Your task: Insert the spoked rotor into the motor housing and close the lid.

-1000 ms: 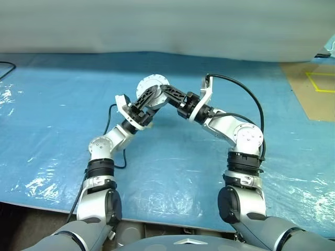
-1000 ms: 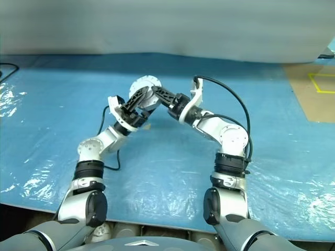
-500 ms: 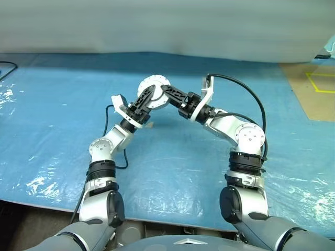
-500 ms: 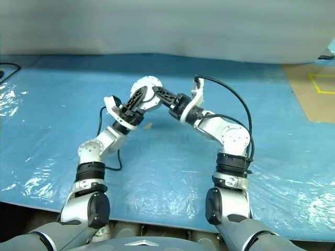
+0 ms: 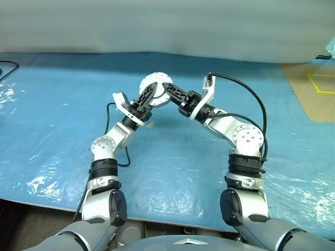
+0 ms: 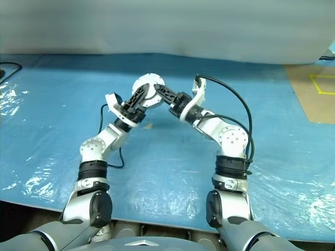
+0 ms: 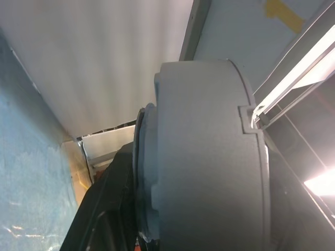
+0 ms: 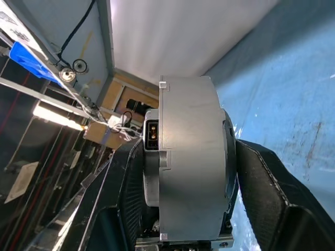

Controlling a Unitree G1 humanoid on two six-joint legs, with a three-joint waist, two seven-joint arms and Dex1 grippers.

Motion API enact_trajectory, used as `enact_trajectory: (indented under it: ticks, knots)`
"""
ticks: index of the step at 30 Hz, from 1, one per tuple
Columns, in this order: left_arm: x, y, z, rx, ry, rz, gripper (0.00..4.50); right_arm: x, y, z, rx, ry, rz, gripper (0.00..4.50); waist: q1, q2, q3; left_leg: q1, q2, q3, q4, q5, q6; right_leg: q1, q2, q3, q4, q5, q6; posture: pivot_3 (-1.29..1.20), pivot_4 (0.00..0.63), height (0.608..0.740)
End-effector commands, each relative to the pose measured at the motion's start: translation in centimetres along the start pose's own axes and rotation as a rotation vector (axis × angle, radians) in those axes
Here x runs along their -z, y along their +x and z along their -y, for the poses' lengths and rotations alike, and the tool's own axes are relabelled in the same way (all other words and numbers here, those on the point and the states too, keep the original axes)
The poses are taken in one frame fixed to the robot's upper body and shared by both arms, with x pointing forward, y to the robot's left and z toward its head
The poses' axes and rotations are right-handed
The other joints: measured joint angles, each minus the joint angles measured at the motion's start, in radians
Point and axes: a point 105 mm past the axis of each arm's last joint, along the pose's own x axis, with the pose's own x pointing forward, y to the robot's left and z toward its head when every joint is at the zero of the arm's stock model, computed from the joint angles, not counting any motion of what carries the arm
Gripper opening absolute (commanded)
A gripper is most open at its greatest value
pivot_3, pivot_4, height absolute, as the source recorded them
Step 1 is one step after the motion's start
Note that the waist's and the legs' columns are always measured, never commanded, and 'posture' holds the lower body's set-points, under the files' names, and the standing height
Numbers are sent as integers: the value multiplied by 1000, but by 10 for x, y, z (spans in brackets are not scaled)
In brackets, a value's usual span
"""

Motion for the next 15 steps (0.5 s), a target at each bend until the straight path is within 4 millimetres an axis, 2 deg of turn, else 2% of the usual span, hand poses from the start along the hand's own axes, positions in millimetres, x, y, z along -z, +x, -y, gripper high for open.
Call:
enact_trajectory:
  ticks: [1,5,9,13,15]
  knots:
    - [-21,13,19,52,100,42,2356,-5,1,-24,-110,-6,16,3928,0,0,0,0,0,0,0,0,0,0,0,0,0,0,0,0,150,740]
    - [-51,18,24,52,157,125,2356,-5,2,-21,-97,1,9,3928,-6,0,0,1,0,0,0,0,0,0,0,0,1,0,0,0,150,740]
    - [-88,18,29,4,291,241,2356,-10,0,-11,-38,-20,30,3928,-2,0,0,1,0,0,0,0,0,0,0,0,0,0,0,0,150,740]
    - [-132,-2,24,-134,440,376,2356,-17,-11,10,95,-113,51,3928,0,0,0,-1,0,-1,0,0,0,0,0,-1,0,0,0,0,150,740]
    - [-152,-18,13,-248,493,440,2356,-19,-18,18,133,-134,57,3928,0,0,0,-1,0,-1,0,0,0,0,0,-1,-1,0,0,0,150,740]
